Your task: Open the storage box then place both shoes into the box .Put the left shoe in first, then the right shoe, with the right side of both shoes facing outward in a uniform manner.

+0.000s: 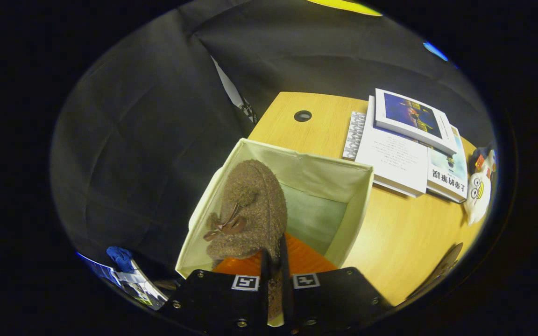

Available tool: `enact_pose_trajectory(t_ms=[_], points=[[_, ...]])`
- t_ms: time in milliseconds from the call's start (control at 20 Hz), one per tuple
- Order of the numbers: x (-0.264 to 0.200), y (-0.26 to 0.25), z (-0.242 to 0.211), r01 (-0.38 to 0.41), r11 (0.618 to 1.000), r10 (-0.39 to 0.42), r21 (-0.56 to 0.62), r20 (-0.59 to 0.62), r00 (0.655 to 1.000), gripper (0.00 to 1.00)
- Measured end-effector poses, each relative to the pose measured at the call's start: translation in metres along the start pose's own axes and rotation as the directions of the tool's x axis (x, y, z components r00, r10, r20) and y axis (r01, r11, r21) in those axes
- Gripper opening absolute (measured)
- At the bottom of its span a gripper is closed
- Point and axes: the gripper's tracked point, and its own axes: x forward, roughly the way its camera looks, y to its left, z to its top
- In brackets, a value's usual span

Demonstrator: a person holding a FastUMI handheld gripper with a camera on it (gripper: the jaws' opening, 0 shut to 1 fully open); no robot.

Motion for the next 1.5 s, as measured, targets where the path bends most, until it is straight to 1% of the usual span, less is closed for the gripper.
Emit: enact_pose_trajectory(t_ms=[100,150,200,250,550,750,800,950,1000,1050,1250,1300,1400,1500], points=[[0.003,0.006,0.002,-0.034,0.999,0.034,0.04,0.006,0.999,0.42],[-0.001,0.005,0.004,-0.042,0.998,0.042,0.048,0.007,0.999,0.5],[0.0,0.004,0.006,-0.045,0.998,0.045,0.047,0.012,0.999,0.64],[-0.009,0.003,0.01,-0.048,0.998,0.047,0.041,0.016,0.999,0.79],[-0.045,-0.011,0.018,-0.068,0.998,0.067,0.018,0.051,0.996,0.79],[-0.075,-0.033,0.016,-0.067,0.998,0.065,0.016,0.073,0.995,0.79],[-0.083,-0.038,0.014,-0.071,0.997,0.069,0.02,0.079,0.995,0.82],[-0.1,-0.06,0.009,-0.068,0.997,0.064,0.036,0.099,0.993,0.84],[-0.105,-0.068,0.004,-0.066,0.997,0.061,0.043,0.098,0.993,0.93],[-0.109,-0.076,0.0,-0.063,0.997,0.058,0.044,0.096,0.994,0.95],[-0.123,-0.114,-0.016,-0.024,0.999,0.018,0.045,0.114,0.993,0.96],[-0.125,-0.122,-0.02,-0.025,0.999,0.019,0.045,0.119,0.993,0.96],[-0.13,-0.144,-0.03,0.006,0.999,-0.011,0.048,0.115,0.993,0.97],[-0.136,-0.16,-0.038,0.01,0.998,-0.017,0.065,0.111,0.994,0.97]])
